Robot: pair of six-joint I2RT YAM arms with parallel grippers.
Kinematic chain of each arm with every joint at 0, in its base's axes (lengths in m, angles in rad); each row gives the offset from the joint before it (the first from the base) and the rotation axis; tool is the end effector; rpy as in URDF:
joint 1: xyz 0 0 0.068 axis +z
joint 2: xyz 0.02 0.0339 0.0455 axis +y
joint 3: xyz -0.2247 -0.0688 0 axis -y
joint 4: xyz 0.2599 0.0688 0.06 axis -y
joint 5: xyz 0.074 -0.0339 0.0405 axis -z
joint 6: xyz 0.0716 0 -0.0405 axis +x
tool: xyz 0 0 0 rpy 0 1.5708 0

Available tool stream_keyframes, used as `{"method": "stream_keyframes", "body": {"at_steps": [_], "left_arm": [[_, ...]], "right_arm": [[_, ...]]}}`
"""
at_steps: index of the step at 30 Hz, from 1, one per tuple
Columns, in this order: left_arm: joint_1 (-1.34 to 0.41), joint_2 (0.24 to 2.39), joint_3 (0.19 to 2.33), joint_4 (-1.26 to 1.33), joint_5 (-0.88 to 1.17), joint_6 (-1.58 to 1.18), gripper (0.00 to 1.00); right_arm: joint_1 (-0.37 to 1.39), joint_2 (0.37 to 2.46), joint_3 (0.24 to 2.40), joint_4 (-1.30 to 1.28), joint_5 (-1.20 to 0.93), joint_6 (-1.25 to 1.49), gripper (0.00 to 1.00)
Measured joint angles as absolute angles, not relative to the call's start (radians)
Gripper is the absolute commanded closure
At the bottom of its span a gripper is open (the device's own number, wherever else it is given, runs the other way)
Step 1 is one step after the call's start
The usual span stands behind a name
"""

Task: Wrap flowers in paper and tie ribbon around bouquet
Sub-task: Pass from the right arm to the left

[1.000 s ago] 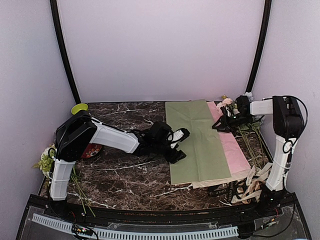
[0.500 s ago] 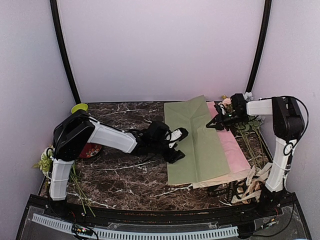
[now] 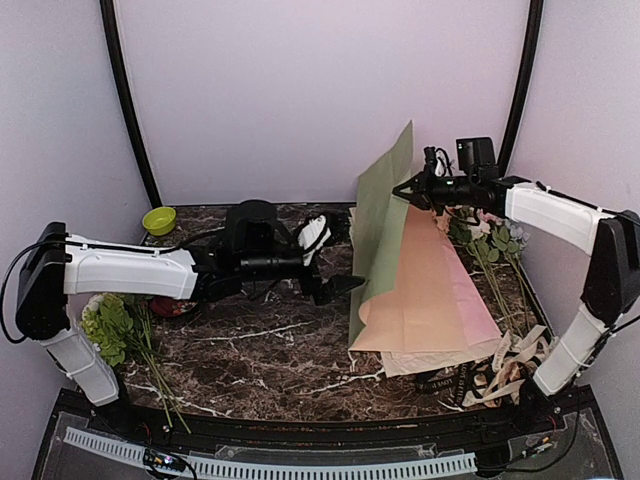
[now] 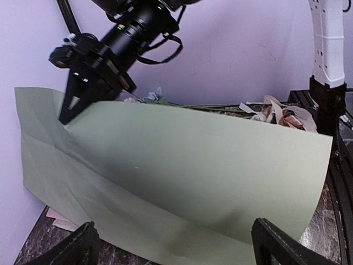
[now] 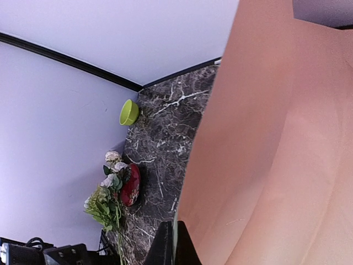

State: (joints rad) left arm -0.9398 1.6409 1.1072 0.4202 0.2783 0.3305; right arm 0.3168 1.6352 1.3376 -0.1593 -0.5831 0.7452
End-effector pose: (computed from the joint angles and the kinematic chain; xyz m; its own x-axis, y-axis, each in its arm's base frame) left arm 0.2389 -0.3604 0.2409 0.2410 0.1991 -0.9499 0.9084 0.2984 0.2930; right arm 0.3874 0.1685 0.2599 -0.8029 0.3325 -0.4948 -0.2519 0.5630 0.7871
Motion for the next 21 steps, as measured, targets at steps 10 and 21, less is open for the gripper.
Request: {"method": "stream_keyframes", "body": {"at_steps": [10,21], "left_arm": [[-0.973,1.581,0.884,0.474,0.317,0.318,0.01],[-0.976,1.57,0.876,0.602,-0.025,0.205,1.0]], "right_arm": [[0.486,1.568,1.328,-0.02,-0.312,0.886,1.0],[0.576,1.576,1.34,-0.019,-0.205,0.891,1.0]]}}
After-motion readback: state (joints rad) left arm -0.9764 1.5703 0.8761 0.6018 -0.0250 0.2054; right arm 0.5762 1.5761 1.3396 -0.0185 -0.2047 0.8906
